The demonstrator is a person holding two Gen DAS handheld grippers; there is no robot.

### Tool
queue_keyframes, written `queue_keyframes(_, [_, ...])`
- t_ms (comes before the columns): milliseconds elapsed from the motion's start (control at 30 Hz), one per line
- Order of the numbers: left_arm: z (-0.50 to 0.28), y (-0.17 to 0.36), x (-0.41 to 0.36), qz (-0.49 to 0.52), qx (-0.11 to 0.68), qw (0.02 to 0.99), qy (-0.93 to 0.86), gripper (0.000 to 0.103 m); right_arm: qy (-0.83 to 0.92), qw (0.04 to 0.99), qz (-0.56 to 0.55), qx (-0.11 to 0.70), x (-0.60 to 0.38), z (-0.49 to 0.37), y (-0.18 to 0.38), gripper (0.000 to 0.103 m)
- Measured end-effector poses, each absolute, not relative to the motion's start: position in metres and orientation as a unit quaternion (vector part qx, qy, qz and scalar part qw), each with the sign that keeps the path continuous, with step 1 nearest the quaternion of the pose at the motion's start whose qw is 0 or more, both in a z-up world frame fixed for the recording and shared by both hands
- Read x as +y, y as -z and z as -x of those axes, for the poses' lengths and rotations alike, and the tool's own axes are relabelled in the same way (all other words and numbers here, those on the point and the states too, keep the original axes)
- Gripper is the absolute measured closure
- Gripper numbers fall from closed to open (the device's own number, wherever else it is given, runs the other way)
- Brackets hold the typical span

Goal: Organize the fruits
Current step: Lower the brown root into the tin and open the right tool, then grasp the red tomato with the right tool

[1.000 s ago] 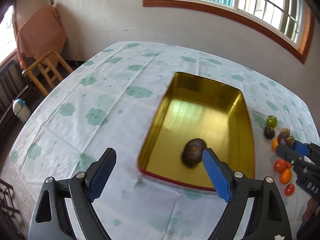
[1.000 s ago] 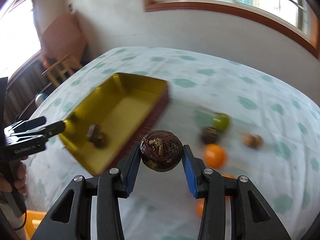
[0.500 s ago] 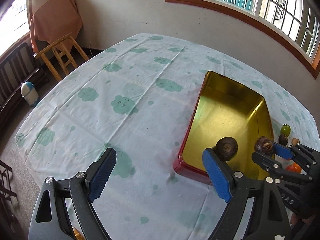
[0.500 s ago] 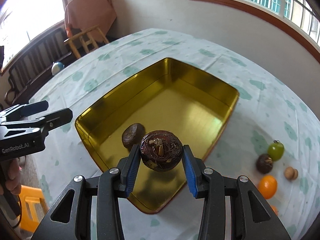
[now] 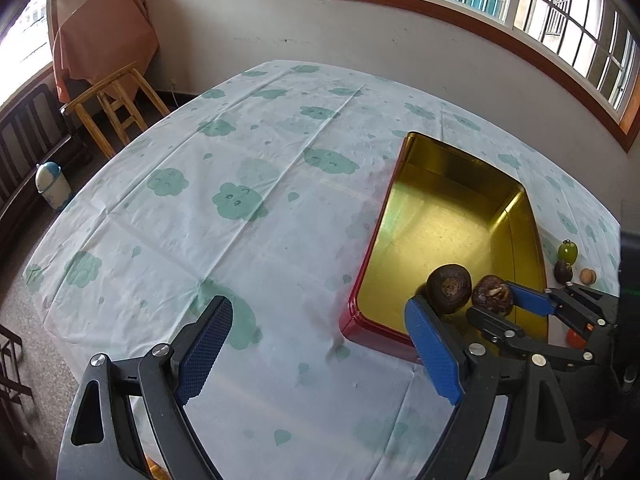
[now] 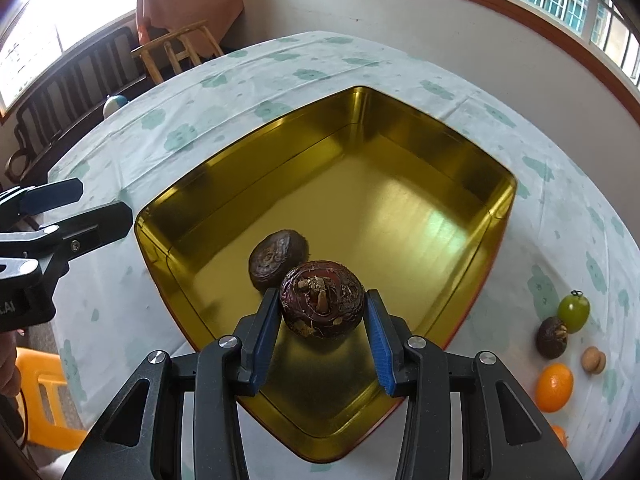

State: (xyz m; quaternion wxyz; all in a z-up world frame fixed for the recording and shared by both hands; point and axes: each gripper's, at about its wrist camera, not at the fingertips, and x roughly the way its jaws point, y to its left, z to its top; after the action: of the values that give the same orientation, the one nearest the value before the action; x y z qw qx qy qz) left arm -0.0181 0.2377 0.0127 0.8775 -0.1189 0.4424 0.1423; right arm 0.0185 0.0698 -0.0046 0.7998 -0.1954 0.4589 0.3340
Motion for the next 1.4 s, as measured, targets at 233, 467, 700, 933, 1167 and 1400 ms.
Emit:
queue_keyframes(233, [0.02,-0.016,0.236,0.121,0.441,0.878,-0.142,0.017,-0.335,0.799,0.195,0.46,0.072,-0.019,0.007,0.06])
queue_keyframes(467, [0.023,-0.019,0.234,0.121,0.442,0.877,-0.144,0.017,-0.335,0.799,0.191,0.462,0.072,-0.019,0.009,0.059])
queue_keyframes(700, [0.023,-0.02,0.229,0.119,0.444,0.877,-0.141,0.017,-0.336,0.804,0.183,0.454,0.069,-0.019,0.004,0.056])
queue_keyframes(933, [0.022,-0.025,0.21,0.108,0.439,0.884,-0.12,0.017,-0.333,0.824,0.15,0.433,0.048,-0.01,-0.017,0.054])
queue_keyframes(1167, [0.018,-0.024,0.174,0.084,0.443,0.889,-0.076,0.017,-0.298,0.852,0.117,0.414,-0.013,0.011,-0.037,0.054])
queue_keyframes(1400, [0.014,-0.021,0.126,0.058,0.45,0.891,-0.023,0.017,-0.219,0.871,0.106,0.427,-0.097,0.028,-0.032,0.054])
